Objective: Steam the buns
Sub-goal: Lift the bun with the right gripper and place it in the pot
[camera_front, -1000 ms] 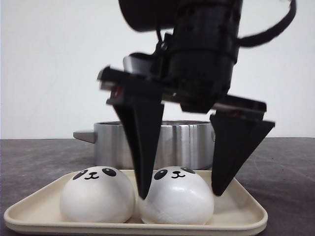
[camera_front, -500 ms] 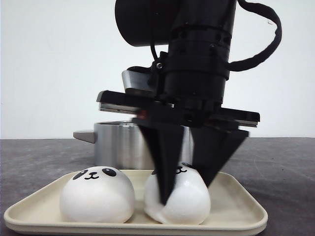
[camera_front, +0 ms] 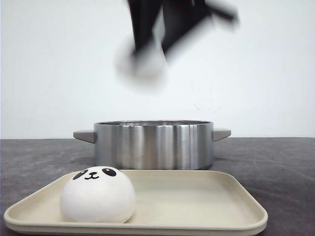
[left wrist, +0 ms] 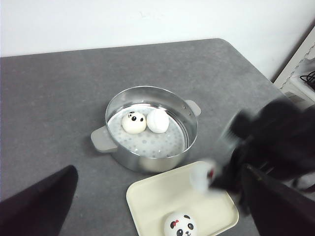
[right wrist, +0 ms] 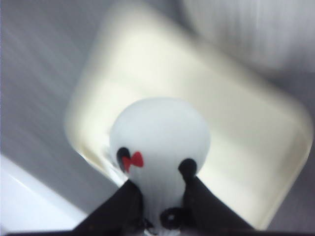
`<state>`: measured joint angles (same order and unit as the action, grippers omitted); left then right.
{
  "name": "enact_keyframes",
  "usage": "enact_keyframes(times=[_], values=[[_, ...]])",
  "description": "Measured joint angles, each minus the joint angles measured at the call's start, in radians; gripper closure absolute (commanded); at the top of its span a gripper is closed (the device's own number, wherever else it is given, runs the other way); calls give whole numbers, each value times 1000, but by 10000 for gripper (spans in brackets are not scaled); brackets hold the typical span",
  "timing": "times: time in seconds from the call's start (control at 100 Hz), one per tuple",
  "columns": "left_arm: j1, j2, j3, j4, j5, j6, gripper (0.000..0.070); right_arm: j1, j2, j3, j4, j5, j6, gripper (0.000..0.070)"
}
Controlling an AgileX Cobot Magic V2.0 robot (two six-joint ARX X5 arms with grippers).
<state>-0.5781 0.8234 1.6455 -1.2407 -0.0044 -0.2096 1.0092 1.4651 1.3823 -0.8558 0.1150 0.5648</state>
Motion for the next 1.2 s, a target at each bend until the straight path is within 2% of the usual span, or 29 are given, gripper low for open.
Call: enact_keyframes(times=[0.09, 0.23, 0.43, 0.65, 0.86, 0.9, 0.93, 1.04, 1.08, 1.14, 1.2], values=[[0, 0, 0, 16, 0, 1, 27, -27, -15, 106, 2, 72, -32, 699], [0, 0, 0, 48, 0, 1, 27, -114, 34, 186, 14, 79, -90, 699], [0, 0, 0, 55, 0, 1, 27, -243, 160, 188, 23, -16, -135, 699], [0, 0, 0, 54, 0, 1, 27, -319, 349, 188, 43, -64, -166, 699], [0, 0, 0, 53, 0, 1, 27, -335, 469, 186, 56, -69, -175, 693], [0, 0, 0, 53, 0, 1, 27, -338, 479, 186, 56, -71, -175, 662], [0, 0, 0, 53, 0, 1, 27, -339, 483, 186, 56, -71, -175, 613], [0, 0, 0, 52, 0, 1, 27, -343, 484, 186, 59, -70, -176, 344], [0, 0, 0, 52, 0, 1, 27, -344, 484, 186, 60, -67, -176, 269], [0, 0, 0, 52, 0, 1, 27, -344, 484, 186, 59, -66, -176, 204], [0, 0, 0, 52, 0, 1, 27, -344, 484, 186, 59, -66, -176, 175]])
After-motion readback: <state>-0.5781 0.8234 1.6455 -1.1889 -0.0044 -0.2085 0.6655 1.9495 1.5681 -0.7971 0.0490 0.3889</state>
